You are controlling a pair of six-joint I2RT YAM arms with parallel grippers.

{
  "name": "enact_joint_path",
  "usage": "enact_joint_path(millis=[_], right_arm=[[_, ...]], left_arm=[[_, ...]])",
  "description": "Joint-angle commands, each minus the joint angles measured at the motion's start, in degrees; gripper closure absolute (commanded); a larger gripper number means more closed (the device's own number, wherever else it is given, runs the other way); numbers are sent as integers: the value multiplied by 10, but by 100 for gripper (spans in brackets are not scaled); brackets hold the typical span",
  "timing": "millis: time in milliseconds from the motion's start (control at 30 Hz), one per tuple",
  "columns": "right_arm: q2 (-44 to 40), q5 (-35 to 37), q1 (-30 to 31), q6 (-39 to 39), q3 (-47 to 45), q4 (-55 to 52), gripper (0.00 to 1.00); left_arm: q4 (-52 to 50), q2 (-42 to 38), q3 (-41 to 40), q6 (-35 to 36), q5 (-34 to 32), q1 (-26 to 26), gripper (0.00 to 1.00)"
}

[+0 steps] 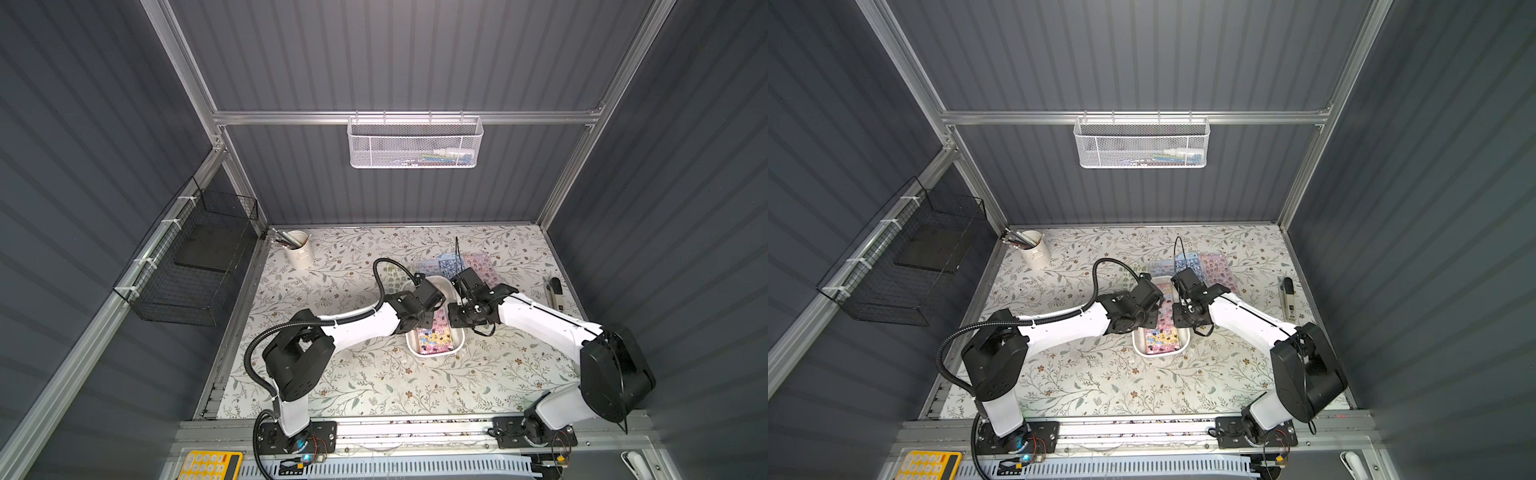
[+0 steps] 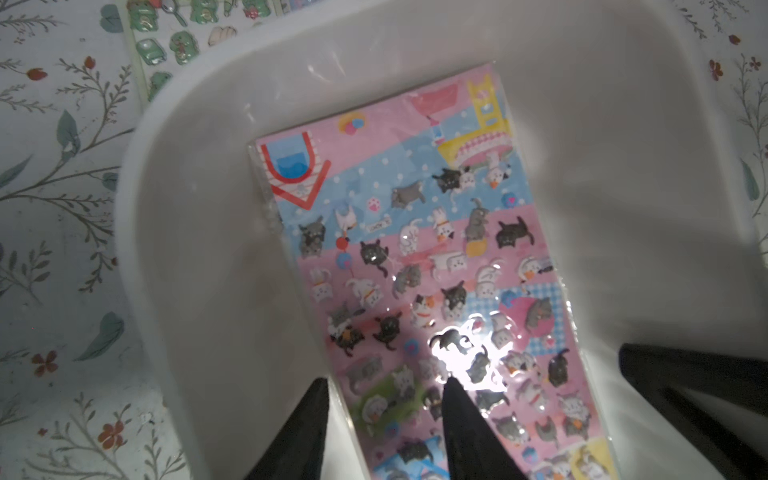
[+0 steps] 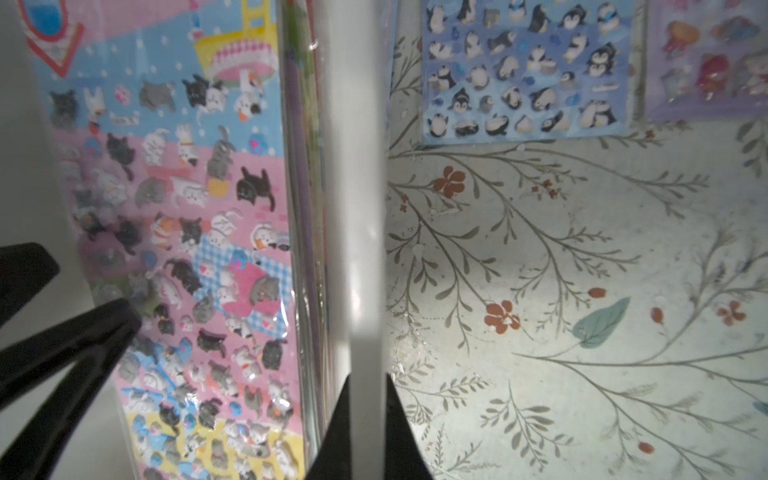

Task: Take the stickers out of the storage box
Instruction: Pick up the storage box at the center of the board, then pick up the sticker from the storage box.

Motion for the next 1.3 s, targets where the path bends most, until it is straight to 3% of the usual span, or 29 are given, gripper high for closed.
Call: enact_joint_path(millis=[0, 333, 1267], right_arm=[[-14, 2, -4, 9, -7, 28, 89], [-24, -6, -5, 9, -12, 37, 89], [3, -23, -13, 7, -18, 57, 90]], left_arm=[[-1, 17, 16, -19, -8, -2, 53], [-1, 30, 20, -26, -9, -2, 51], [133, -40, -46, -17, 62, -2, 69]])
